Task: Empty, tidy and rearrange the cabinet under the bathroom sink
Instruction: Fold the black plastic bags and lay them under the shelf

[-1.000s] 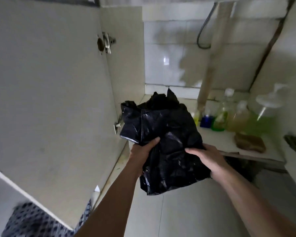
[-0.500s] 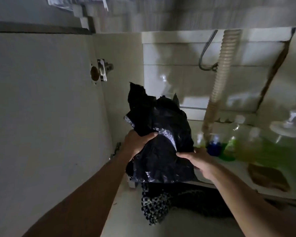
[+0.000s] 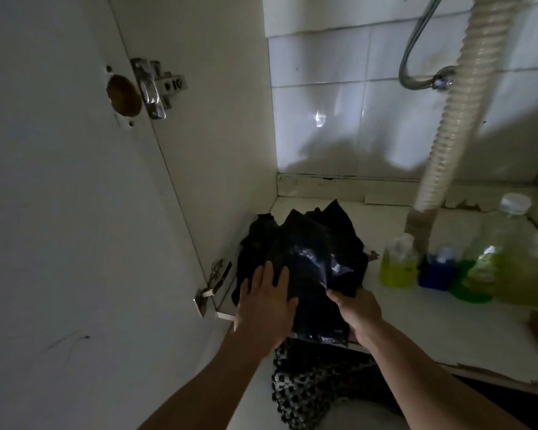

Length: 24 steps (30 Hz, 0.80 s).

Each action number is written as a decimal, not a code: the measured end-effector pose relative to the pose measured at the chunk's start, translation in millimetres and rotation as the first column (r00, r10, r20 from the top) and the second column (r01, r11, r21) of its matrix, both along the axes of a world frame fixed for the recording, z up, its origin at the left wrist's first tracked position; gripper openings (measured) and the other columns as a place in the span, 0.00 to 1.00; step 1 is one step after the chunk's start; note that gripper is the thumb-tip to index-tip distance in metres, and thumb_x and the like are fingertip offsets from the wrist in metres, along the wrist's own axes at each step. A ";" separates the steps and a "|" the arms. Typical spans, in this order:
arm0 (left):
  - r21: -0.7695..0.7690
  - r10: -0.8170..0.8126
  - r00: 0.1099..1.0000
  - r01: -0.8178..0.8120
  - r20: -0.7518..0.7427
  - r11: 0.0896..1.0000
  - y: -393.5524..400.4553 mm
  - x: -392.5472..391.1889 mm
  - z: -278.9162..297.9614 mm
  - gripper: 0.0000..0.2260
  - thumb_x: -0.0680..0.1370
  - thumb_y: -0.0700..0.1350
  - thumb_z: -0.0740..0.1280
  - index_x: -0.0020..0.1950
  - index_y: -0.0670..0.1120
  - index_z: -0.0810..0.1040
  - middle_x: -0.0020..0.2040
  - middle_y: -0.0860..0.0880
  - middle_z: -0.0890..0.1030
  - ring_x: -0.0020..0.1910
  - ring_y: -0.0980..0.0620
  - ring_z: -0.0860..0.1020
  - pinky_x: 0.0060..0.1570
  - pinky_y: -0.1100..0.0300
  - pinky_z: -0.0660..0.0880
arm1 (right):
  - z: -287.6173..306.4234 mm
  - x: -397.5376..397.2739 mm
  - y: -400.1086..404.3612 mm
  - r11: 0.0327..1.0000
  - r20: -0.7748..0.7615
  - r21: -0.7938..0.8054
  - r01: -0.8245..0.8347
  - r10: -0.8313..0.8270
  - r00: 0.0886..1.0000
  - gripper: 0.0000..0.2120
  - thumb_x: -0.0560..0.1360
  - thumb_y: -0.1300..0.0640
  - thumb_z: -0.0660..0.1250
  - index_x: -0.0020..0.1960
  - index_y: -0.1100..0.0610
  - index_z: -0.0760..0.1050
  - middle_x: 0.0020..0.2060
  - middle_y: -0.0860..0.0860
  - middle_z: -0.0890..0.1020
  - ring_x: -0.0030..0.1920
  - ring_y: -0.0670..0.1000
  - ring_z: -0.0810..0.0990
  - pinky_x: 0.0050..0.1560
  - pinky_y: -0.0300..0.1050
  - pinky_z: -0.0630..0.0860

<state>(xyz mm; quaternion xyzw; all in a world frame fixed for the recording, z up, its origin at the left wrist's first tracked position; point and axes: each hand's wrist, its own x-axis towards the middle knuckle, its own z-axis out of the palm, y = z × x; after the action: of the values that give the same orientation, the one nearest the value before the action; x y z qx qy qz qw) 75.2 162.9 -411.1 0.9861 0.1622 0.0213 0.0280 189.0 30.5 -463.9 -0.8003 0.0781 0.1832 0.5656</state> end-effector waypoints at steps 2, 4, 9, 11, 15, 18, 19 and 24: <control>0.018 -0.023 0.998 0.024 -0.054 1.000 6.6 1.6 -7.8 0.27 0.82 0.56 0.49 0.79 0.49 0.47 0.79 0.43 0.46 0.78 0.45 0.46 0.75 0.47 0.46 | 1.3 3.2 3.6 1.000 0.046 -0.007 0.011 -0.010 0.999 0.21 0.71 0.48 0.72 0.56 0.62 0.77 0.49 0.59 0.82 0.50 0.61 0.80 0.52 0.53 0.78; 0.044 -0.012 0.998 0.015 -0.063 0.999 13.1 1.6 -12.3 0.26 0.83 0.56 0.48 0.79 0.48 0.48 0.79 0.43 0.46 0.78 0.45 0.46 0.75 0.46 0.46 | 3.1 6.7 7.3 1.000 0.083 0.019 0.017 -0.019 0.996 0.19 0.73 0.48 0.71 0.54 0.62 0.78 0.45 0.58 0.81 0.48 0.60 0.80 0.51 0.53 0.78; 0.128 0.012 0.999 -0.007 -0.045 0.992 30.4 -0.1 -13.6 0.25 0.84 0.51 0.47 0.79 0.45 0.46 0.79 0.41 0.43 0.78 0.43 0.44 0.75 0.47 0.45 | 3.1 6.7 23.7 1.000 0.181 0.002 -0.005 0.004 0.983 0.19 0.74 0.49 0.69 0.60 0.60 0.76 0.53 0.59 0.81 0.54 0.61 0.79 0.56 0.53 0.77; 0.147 0.000 0.998 0.010 -0.070 0.989 32.6 -3.7 -13.5 0.25 0.84 0.48 0.49 0.78 0.44 0.45 0.79 0.40 0.42 0.78 0.43 0.43 0.75 0.47 0.44 | 2.1 5.8 27.4 0.999 0.213 -0.043 0.004 0.005 0.977 0.20 0.75 0.48 0.68 0.61 0.60 0.76 0.54 0.59 0.81 0.55 0.62 0.79 0.57 0.55 0.76; 0.163 0.003 0.989 0.022 -0.151 0.986 34.7 -12.3 -12.2 0.26 0.83 0.48 0.52 0.78 0.43 0.46 0.78 0.39 0.44 0.78 0.42 0.44 0.75 0.46 0.45 | -1.8 2.2 33.1 0.998 0.165 -0.057 0.011 -0.002 0.986 0.23 0.73 0.48 0.70 0.62 0.61 0.73 0.56 0.60 0.80 0.56 0.62 0.78 0.57 0.55 0.76; 0.148 0.004 0.987 0.020 -0.161 0.989 35.1 -17.8 -7.3 0.27 0.83 0.50 0.51 0.78 0.44 0.46 0.79 0.40 0.44 0.78 0.42 0.45 0.76 0.46 0.47 | -0.6 -5.2 32.5 0.999 0.134 -0.001 0.036 -0.035 0.990 0.19 0.74 0.51 0.70 0.56 0.65 0.74 0.48 0.60 0.80 0.51 0.61 0.80 0.46 0.45 0.74; 0.143 -0.001 0.989 0.022 -0.149 0.989 33.9 -19.8 -4.8 0.27 0.83 0.51 0.51 0.78 0.44 0.47 0.79 0.40 0.45 0.78 0.42 0.46 0.76 0.46 0.48 | -1.3 -6.4 31.2 0.999 0.160 0.008 0.043 -0.043 0.986 0.16 0.74 0.51 0.70 0.51 0.65 0.75 0.42 0.59 0.80 0.47 0.61 0.81 0.41 0.43 0.73; 0.099 -0.048 0.999 0.049 -0.019 0.994 14.8 -32.1 4.5 0.26 0.82 0.52 0.53 0.78 0.45 0.51 0.79 0.41 0.48 0.77 0.44 0.50 0.74 0.47 0.51 | 11.2 -22.1 7.4 0.993 0.281 -0.110 0.044 -0.012 0.960 0.23 0.73 0.47 0.69 0.56 0.66 0.73 0.49 0.60 0.79 0.46 0.59 0.78 0.39 0.42 0.68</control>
<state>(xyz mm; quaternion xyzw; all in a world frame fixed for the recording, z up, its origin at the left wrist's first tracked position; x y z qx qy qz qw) 43.2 177.6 -406.6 0.9901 0.1372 0.0206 -0.0217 166.9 37.9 -452.7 -0.8481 0.0190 0.0553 0.5265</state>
